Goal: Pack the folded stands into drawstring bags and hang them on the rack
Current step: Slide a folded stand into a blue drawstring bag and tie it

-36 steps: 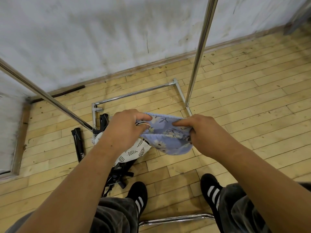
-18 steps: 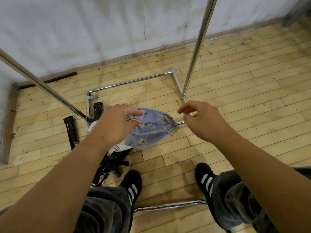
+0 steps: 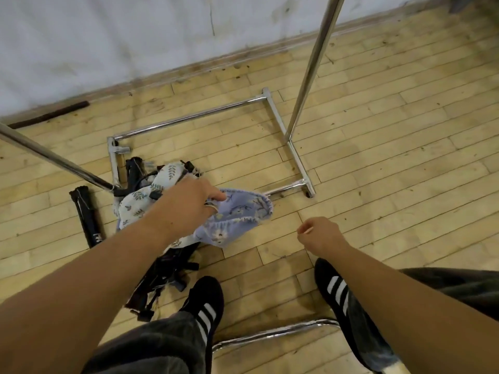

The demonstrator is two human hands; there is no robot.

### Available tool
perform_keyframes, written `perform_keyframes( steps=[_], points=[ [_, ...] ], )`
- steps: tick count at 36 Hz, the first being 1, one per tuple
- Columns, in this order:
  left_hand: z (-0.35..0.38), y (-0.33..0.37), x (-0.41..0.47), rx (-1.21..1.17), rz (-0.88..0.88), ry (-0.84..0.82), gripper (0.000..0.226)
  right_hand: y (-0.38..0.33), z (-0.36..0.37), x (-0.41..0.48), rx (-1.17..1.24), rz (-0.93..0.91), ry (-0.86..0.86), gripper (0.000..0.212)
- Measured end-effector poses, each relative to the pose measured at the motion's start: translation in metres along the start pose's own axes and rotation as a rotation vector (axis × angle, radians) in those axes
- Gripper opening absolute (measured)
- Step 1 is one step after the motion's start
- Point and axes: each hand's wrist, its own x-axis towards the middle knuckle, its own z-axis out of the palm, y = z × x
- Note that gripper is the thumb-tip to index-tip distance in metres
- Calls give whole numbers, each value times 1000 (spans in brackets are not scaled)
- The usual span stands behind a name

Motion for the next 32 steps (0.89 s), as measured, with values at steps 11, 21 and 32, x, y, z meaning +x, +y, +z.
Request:
perform_keyframes(
  steps=[11, 21, 32],
  points=[
    [21, -60, 33, 54, 124, -62, 35, -3, 48, 82, -36, 3, 33, 13],
    [50, -85, 45, -79, 20, -52, 34, -11, 78, 140, -28, 9, 43, 16],
    [73, -82, 52, -300, -115, 1, 33, -16, 101, 183, -22, 63, 75, 23]
  ],
)
